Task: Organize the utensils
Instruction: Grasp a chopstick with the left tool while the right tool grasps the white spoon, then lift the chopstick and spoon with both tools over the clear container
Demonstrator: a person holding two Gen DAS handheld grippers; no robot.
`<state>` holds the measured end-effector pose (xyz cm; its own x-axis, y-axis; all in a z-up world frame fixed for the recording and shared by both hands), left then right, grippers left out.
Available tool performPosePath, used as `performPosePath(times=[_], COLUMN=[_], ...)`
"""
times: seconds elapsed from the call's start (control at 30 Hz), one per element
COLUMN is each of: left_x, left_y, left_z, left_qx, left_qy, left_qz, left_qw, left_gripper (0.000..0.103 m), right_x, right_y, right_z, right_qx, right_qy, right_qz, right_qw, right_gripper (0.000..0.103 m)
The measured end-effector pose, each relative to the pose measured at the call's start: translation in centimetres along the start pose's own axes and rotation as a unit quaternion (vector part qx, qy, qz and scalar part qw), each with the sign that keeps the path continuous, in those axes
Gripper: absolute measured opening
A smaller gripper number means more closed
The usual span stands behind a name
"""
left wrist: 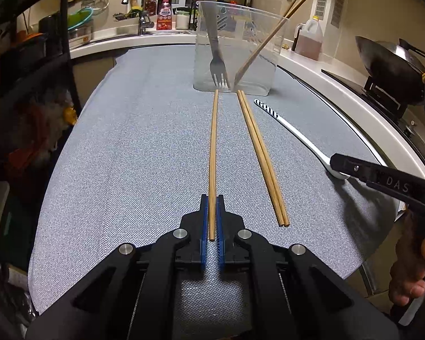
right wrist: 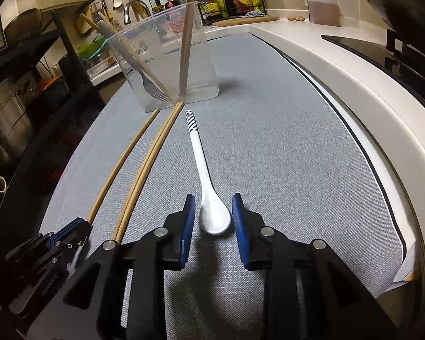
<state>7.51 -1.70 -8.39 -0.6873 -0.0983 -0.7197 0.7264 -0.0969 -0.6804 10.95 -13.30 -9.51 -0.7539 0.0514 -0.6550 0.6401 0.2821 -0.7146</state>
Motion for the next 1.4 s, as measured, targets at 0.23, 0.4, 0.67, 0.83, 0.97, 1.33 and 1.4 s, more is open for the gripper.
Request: performPosePath(times=[0.23, 0.4, 0.67, 0.83, 0.97, 1.33, 1.4], left_x=[0.0, 0.1, 0.0, 0.1, 0.2, -0.2, -0.5], left_y=[0.1, 0.1, 0.0, 0.0, -0.1, -0.8, -1.2], left_z=[0.2, 0.2, 0.1, 0.1, 0.3, 0.1, 0.3], left_qx=[0.002, 0.001, 0.000, -0.002, -0.005, -0.007, -0.007], left_qy=[-0.001, -0.001, 0.004, 0.007, 0.010, 0.009, 0.012], left_qz=[0.000, 0.000, 0.002, 0.009, 0.014, 0.030, 0.038], left_qw=[1.0000, 1.0000, 1.0000, 0.9999, 0.9998, 0.9995, 0.9992], left_gripper=[0.005, 0.005, 0.005, 0.005, 0.005, 0.005, 0.005], right_x=[-0.3, -0.3, 0.5, 0.6, 0.8, -0.8, -1.2], right_y=[-0.9, -0.8, -0.1, -0.2, -0.4, -3.1, -3.8], right_z=[0.6, 1.0, 0.5, -0.1, -0.1, -0.6, -0.7], right_qx=[-0.005, -0.002, 0.013, 0.028, 0.039, 0.078, 0.082], right_qy=[0.033, 0.049, 0.027, 0.002, -0.010, -0.059, -0.066], right_qz=[0.029, 0.028, 0.025, 0.033, 0.039, 0.076, 0.086], right_qw=[0.999, 0.998, 0.999, 0.999, 0.998, 0.992, 0.991], right_gripper=[0.029, 0.028, 0.013, 0.012, 0.011, 0.011, 0.011])
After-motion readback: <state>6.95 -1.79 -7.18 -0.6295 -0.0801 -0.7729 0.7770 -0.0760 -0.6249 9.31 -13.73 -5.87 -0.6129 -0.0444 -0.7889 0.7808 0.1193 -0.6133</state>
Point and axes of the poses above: each gripper's, at about its wrist camera, not at the fingertips, and y roughly the way its jaws point, z to its right, x to its underside, the point moved 9 cm from there along y, roughly the way its jaws point, and after that the axes turned 2 degrees about -y, right-handed, at the moved point
